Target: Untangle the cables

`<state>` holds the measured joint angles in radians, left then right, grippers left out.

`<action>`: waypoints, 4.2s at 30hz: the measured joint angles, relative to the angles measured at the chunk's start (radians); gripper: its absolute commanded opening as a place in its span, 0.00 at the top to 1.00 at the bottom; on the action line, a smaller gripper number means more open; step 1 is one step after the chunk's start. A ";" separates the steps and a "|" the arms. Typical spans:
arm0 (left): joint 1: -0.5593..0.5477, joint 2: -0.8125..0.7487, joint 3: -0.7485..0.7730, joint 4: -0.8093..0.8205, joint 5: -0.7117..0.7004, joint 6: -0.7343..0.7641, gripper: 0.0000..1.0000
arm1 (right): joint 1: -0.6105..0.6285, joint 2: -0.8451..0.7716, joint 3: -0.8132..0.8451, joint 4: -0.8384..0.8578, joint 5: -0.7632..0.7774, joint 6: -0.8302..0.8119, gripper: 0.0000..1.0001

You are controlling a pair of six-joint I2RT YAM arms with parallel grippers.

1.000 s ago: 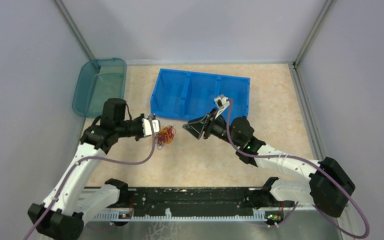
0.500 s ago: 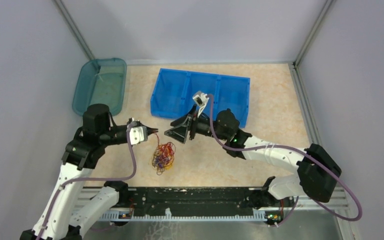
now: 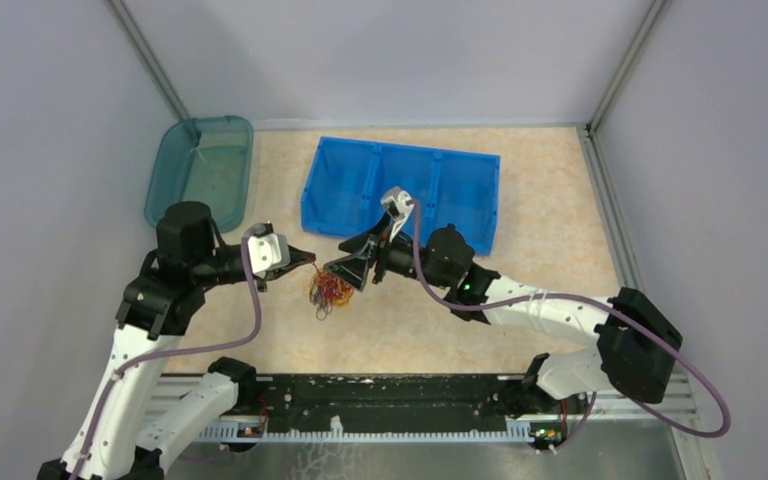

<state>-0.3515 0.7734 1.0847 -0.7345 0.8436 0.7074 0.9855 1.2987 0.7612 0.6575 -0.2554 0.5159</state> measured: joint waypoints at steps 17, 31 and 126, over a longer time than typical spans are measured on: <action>0.000 0.013 0.032 -0.015 -0.008 -0.047 0.96 | 0.007 0.045 0.038 0.034 -0.015 0.009 0.25; 0.000 0.090 0.066 -0.055 -0.092 -0.270 0.98 | 0.099 0.011 0.035 0.025 0.294 -0.138 0.28; -0.009 0.356 0.676 0.028 0.257 -0.865 1.00 | 0.138 0.241 -0.031 0.303 0.380 -0.083 0.38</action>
<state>-0.3607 1.1290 1.7603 -0.7063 1.1011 -0.1574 1.1233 1.5402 0.7300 0.9604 0.1249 0.4332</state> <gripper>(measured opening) 0.015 0.657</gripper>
